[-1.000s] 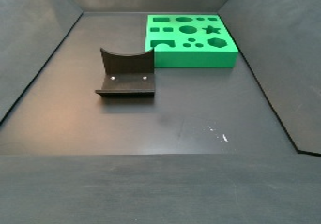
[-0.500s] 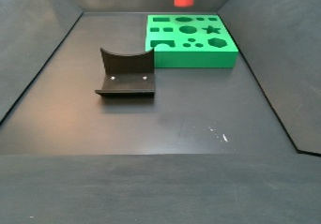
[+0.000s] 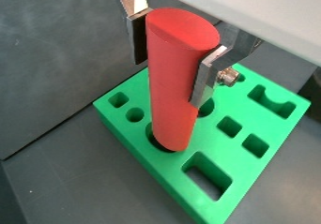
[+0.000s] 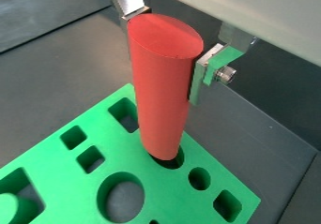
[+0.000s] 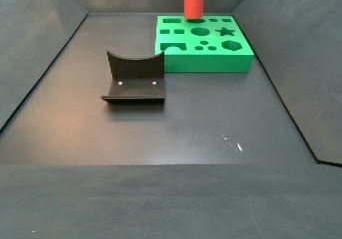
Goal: Insert the oval object.
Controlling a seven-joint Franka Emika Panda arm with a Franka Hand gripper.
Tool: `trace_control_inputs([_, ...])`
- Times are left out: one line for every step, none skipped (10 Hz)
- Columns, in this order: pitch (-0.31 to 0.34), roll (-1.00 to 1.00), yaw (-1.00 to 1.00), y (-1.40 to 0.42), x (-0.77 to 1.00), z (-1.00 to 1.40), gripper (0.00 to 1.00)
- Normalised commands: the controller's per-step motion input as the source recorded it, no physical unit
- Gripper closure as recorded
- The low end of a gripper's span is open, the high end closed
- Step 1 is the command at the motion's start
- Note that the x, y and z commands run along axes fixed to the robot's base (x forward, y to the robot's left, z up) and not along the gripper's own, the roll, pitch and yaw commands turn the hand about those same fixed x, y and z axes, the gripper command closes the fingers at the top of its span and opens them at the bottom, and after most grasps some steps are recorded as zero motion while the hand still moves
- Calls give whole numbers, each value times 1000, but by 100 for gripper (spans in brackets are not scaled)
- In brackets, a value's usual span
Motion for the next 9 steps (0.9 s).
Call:
trace_control_inputs([-26,-97,-223,-171,-40,-231,100])
trace_control_inputs([-13,-51,-240,-83,-160,-203,100])
trace_control_inputs([0,0,-143,0,-286,-131,100])
trace_control_inputs([0,13,0,97,-189,-43,100])
trace_control_inputs([10,46,0,97,-17,-37,100])
trace_control_inputs([27,43,0,57,0,-49,100])
trace_control_inputs([6,0,-6,0,120,-174,100])
trace_control_inputs([10,0,-89,-31,291,-237,100])
trace_control_inputs([0,-41,-140,-23,283,-263,100])
